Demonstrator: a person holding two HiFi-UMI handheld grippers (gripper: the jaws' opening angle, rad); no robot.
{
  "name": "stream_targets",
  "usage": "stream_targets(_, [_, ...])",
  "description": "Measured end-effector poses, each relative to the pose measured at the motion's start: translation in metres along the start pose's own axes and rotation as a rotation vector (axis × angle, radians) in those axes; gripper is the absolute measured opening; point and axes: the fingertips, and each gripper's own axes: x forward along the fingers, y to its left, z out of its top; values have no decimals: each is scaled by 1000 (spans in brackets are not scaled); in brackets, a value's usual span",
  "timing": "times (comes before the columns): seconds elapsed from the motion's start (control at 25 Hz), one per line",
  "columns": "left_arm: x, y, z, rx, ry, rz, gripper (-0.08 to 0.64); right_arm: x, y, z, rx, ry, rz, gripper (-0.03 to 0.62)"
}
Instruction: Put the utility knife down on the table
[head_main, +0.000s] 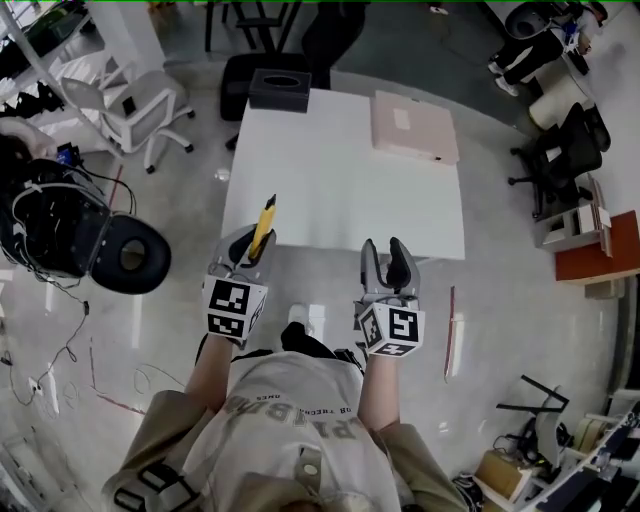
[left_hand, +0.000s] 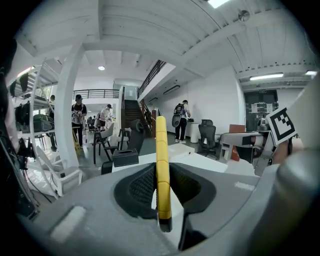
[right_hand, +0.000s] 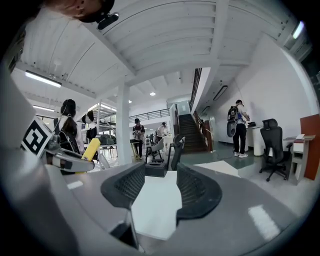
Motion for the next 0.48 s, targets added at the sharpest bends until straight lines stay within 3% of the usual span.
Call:
stream_targets(0.2, [19, 0, 13, -17, -16, 28, 77, 27, -16, 6, 6, -5, 56, 195])
stream_targets(0.48, [37, 8, -5, -28, 62, 27, 77, 51, -17, -15, 27, 64, 93, 195])
